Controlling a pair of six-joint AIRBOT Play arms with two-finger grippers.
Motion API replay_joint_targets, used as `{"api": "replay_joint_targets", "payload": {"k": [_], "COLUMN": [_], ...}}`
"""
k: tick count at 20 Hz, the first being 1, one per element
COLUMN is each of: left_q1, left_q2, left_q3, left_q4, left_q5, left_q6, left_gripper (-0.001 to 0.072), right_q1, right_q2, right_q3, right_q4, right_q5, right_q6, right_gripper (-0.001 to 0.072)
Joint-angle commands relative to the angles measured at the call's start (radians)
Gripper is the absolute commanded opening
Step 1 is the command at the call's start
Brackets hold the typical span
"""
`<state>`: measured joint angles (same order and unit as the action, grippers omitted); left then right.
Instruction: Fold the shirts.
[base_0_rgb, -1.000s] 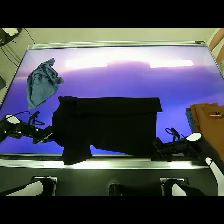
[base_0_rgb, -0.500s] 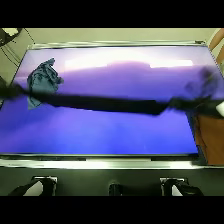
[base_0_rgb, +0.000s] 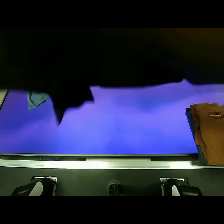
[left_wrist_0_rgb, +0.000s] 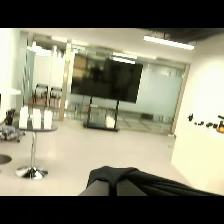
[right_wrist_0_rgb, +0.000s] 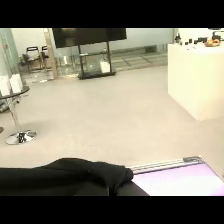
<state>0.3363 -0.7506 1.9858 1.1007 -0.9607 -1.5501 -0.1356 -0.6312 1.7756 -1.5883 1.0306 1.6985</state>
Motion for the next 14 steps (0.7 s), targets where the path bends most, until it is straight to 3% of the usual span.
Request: {"api": "replay_joint_targets", "payload": {"k": [1,5,9,11,14], "left_q1": [-0.001,-0.001,-0.004,-0.042,-0.130], "left_q2": [0.013,-0.064,-0.261,-0.387,-0.557], "left_q3": [0.030,0.030,-0.058,-0.198,-0.465], "left_q4": [-0.005,-0.006,-0.006,-0.005,-0.005], "left_q5": [0.047,-0.019,-0.306,-0.399,-0.297], "left_q6": [-0.014,-0.009,0.053,0.121,0.177], "left_gripper": [0.0027,0.0026,0.0026,0.0026,0.0027], "right_q1": [0.001,0.001,0.001,0.012,0.071], "right_q2": [0.013,-0.077,-0.360,-0.525,-0.758], "right_q3": [0.032,0.031,-0.031,-0.131,-0.256], "right_q4": [-0.021,-0.001,0.125,0.194,0.190], "right_q5": [0.069,0.296,0.599,0.587,0.410], "right_q6": [0.023,0.045,-0.028,-0.061,-0.061], "right_gripper": [0.0044,0.0043,0.0043,0.0042,0.0042]}}
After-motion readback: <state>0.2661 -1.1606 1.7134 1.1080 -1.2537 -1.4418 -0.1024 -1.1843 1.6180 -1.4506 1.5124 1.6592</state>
